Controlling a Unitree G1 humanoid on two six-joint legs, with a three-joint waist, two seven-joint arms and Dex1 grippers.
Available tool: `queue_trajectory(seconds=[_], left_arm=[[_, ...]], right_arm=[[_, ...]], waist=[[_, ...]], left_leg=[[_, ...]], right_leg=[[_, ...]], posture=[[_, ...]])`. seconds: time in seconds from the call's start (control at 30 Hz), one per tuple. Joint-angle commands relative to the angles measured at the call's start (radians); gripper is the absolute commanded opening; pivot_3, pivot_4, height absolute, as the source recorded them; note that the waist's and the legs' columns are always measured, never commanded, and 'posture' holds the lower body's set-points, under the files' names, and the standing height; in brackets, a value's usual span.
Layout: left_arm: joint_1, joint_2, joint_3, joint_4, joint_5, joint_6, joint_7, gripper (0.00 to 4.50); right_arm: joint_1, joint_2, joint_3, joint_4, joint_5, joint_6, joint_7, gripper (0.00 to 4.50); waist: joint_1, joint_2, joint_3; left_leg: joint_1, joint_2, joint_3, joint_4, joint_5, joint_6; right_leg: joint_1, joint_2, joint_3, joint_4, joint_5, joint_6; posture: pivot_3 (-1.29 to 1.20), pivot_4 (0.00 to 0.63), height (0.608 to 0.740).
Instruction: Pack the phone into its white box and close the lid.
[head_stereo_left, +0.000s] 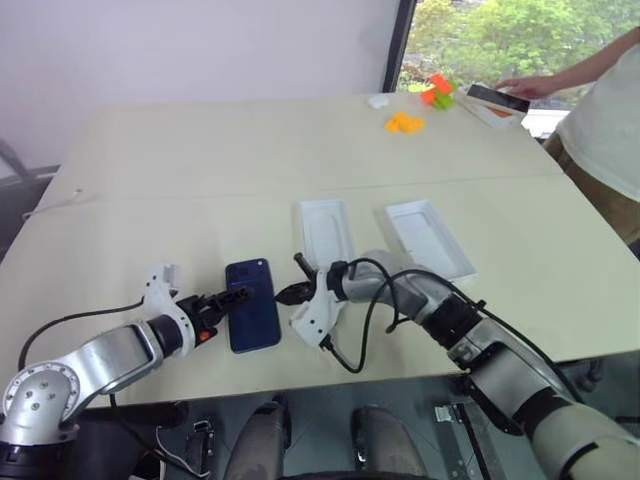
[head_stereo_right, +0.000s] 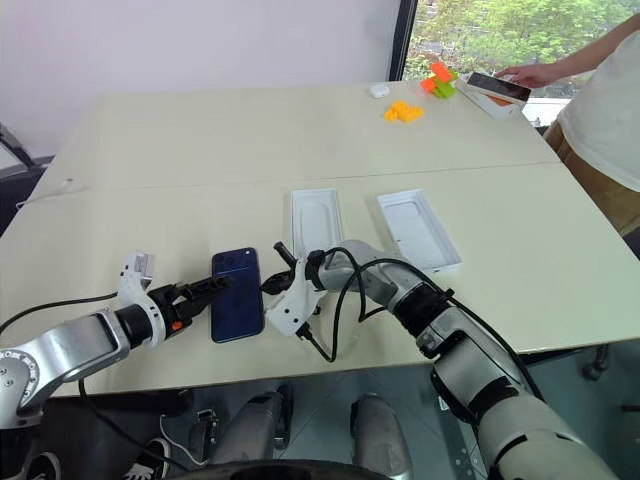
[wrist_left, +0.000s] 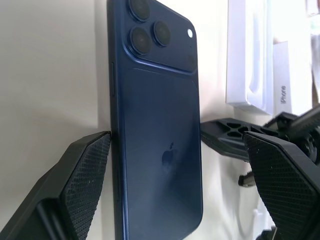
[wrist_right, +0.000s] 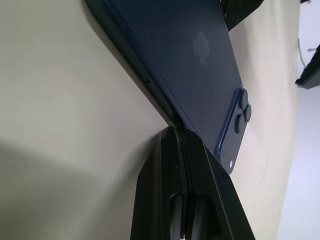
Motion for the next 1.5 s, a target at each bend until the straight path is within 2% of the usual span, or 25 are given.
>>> queue_trajectory(seconds=[0.03,0.27,0.7,0.97,1.13,1.37,1.5], left_arm=[[-0.033,-0.017,-0.056,-0.066,-0.024,0.007,0.038,4.41],[-0.086,-0.044,-0.070,-0.104,-0.024,-0.025,0.160,4.41],[-0.060,-0.062,-0.057,-0.098,-0.024,0.005,0.133,4.41],[-0.089,-0.153,-0.036,-0.110,-0.024,-0.024,0.143,4.41],[-0.078,-0.140,-0.046,-0.113,-0.024,-0.013,0.176,4.41],[-0.024,-0.068,-0.042,-0.104,-0.024,0.041,0.125,4.41],[-0.024,-0.076,-0.047,-0.115,-0.024,0.029,0.099,4.41]], right_arm=[[0.022,0.052,0.076,0.025,-0.031,-0.021,-0.021,0.00],[0.018,0.055,0.074,0.043,-0.038,-0.032,-0.031,0.00],[0.011,0.071,0.068,0.047,-0.034,-0.030,-0.028,0.00],[0.011,0.061,0.059,0.048,-0.026,-0.030,-0.023,0.00],[0.013,0.068,0.063,0.048,-0.022,-0.036,-0.022,0.00],[0.002,0.076,0.061,0.059,-0.026,-0.043,-0.033,0.00],[0.004,0.077,0.060,0.060,-0.025,-0.041,-0.034,0.00]], waist=[[-0.001,0.000,0.000],[-0.001,0.000,-0.001],[-0.001,-0.002,-0.002],[0.000,-0.002,-0.002],[-0.001,-0.002,-0.002],[-0.003,-0.002,-0.002],[-0.003,-0.002,-0.002]], left_leg=[[0.000,0.000,0.000,0.000,0.000,0.000],[0.001,0.000,-0.001,0.000,0.000,0.000],[0.001,0.000,-0.001,-0.005,0.000,0.000],[0.002,0.000,-0.001,-0.005,0.000,-0.001],[0.002,-0.001,-0.001,-0.005,0.000,-0.001],[0.002,0.000,-0.001,-0.005,0.000,-0.001],[0.002,0.000,-0.001,-0.006,0.000,-0.001]], right_leg=[[0.000,0.000,0.000,0.000,0.000,0.000],[0.000,0.001,0.000,0.001,0.000,0.000],[-0.003,0.003,-0.002,0.003,0.000,0.000],[-0.002,0.001,-0.002,0.002,0.000,0.000],[-0.002,0.001,-0.002,0.002,0.000,0.000],[-0.003,0.002,-0.002,0.002,0.000,0.000],[-0.003,0.001,-0.001,0.002,0.000,0.000]], posture=[[0.00,0.150,0.740],[0.00,0.150,0.740],[0.00,0.150,0.740],[0.00,0.150,0.740],[0.00,0.150,0.740],[0.00,0.150,0.740],[0.00,0.150,0.740]])
